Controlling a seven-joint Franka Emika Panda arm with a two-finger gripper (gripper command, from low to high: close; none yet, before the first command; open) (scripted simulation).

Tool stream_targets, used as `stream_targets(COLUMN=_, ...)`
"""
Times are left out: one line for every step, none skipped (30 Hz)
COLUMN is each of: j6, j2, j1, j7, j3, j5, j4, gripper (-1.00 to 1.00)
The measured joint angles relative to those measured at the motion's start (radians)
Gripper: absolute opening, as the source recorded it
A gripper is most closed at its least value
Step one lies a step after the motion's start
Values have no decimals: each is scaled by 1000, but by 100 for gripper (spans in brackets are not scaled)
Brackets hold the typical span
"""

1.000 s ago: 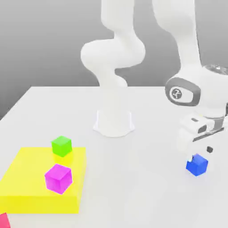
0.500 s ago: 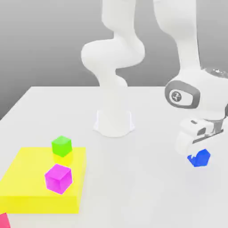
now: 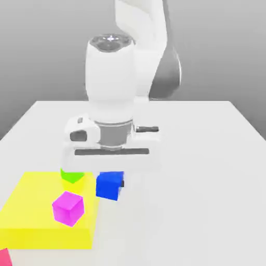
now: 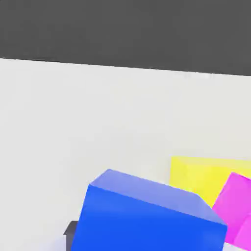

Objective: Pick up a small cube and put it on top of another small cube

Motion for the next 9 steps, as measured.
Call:
stream_targets(j6=6, j2=11, j1=-15, j7=-25, j3=-20, j5=6, j4=3, gripper=-100)
stream_targets(j6=30, j2=33, j1=-25, j7=-40, j3=-29, j5=13, j4=2, gripper=-100)
stream_targets(j6=62, j2=61, j1=-31, j7=-50, j3=-34, j5=20, j4=-3, gripper=-100)
stream_targets(j6=98, j2=92, j1=-32, j7=-58, j3=-35, j5=25, j4=-9, gripper=-100)
stream_targets(j6=136, j2=123, j1=-24, j7=-62, j3=-46, j5=30, j4=-15, gripper=100)
stream_targets(j6=136, j2=123, j1=-25, j7=-62, j3=-47, j5=30, j4=-15, gripper=100)
stream_targets(j6=136, j2=123, j1=-26, j7=-62, j3=-47, j5=30, j4=-15, gripper=100)
stream_targets(j6=136, j2=123, j1=-28, j7=-62, j3=-46, j5=30, j4=-15, gripper=100)
stream_targets(j6=136, j2=123, j1=-29, j7=-62, j3=-46, j5=30, j4=-15, gripper=100)
